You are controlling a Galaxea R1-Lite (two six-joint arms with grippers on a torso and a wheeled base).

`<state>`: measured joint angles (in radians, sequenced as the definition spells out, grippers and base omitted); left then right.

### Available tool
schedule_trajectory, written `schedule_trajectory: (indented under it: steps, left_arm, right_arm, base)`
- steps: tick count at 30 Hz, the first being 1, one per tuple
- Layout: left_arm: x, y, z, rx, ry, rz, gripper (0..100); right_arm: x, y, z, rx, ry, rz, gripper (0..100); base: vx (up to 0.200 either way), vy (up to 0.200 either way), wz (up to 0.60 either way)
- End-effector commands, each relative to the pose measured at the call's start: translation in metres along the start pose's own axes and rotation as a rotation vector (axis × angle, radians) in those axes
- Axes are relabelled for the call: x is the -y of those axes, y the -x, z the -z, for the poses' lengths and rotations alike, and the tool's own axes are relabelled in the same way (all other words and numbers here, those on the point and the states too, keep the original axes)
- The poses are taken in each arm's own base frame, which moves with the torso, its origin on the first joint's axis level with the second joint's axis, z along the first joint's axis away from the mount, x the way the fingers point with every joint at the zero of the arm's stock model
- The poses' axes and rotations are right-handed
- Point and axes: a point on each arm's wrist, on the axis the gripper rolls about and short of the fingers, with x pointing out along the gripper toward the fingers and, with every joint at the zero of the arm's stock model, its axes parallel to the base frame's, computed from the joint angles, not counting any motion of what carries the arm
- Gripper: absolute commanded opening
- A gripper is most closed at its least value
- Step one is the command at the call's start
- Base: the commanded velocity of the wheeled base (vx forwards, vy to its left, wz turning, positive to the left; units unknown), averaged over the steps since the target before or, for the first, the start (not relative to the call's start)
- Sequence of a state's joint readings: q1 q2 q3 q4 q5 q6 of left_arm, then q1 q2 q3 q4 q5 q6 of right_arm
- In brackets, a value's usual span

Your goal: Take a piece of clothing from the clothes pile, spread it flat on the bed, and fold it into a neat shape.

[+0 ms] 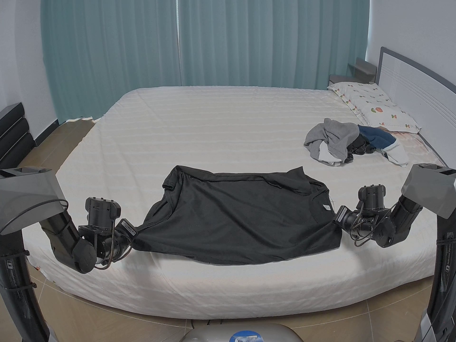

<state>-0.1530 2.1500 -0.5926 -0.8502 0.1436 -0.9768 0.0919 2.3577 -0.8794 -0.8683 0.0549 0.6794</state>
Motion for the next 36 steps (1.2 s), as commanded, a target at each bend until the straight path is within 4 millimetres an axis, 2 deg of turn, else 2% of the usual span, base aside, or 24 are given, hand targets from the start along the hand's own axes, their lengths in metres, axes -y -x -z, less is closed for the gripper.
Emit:
schedule_trajectory:
  steps: [1, 5, 9, 14, 17, 20, 26, 36]
  left_arm:
    - [0.002, 0.001, -0.007, 0.026, 0.016, 0.019, 0]
    - [0.001, -0.002, -0.006, 0.025, 0.019, 0.018, 0]
    - [0.002, -0.004, -0.006, 0.027, 0.021, 0.021, 0]
    - [0.000, -0.006, -0.008, 0.030, 0.025, 0.016, 0]
    - [0.000, -0.007, -0.010, 0.036, 0.035, 0.018, 0]
    - [0.003, -0.008, -0.011, 0.041, 0.069, 0.027, 0]
    - [0.002, -0.009, -0.010, 0.036, 0.069, 0.022, 0]
    - [0.000, -0.014, -0.008, 0.032, 0.068, 0.013, 0]
  right_arm:
    - [-0.007, -0.006, -0.014, 0.028, -0.002, -0.016, 0]
    - [-0.018, -0.018, -0.027, 0.067, 0.001, -0.048, 0]
    - [-0.014, -0.038, -0.020, 0.052, 0.004, -0.030, 0]
    - [-0.013, -0.054, -0.022, 0.072, 0.001, -0.037, 0]
    - [-0.015, -0.058, -0.027, 0.109, -0.001, -0.042, 0]
    - [-0.026, -0.061, -0.039, 0.189, -0.005, -0.090, 0]
    - [-0.031, -0.073, -0.026, 0.204, 0.019, -0.122, 0]
    - [-0.034, -0.104, -0.025, 0.339, 0.011, -0.124, 0]
  base:
    - [0.000, 0.000, 0.00]
    - [0.000, 0.000, 0.00]
    - [0.000, 0.000, 0.00]
    - [0.000, 0.000, 0.00]
    - [0.000, 0.000, 0.00]
    - [0.000, 0.000, 0.00]
    - [0.000, 0.000, 0.00]
    - [0.000, 0.000, 0.00]
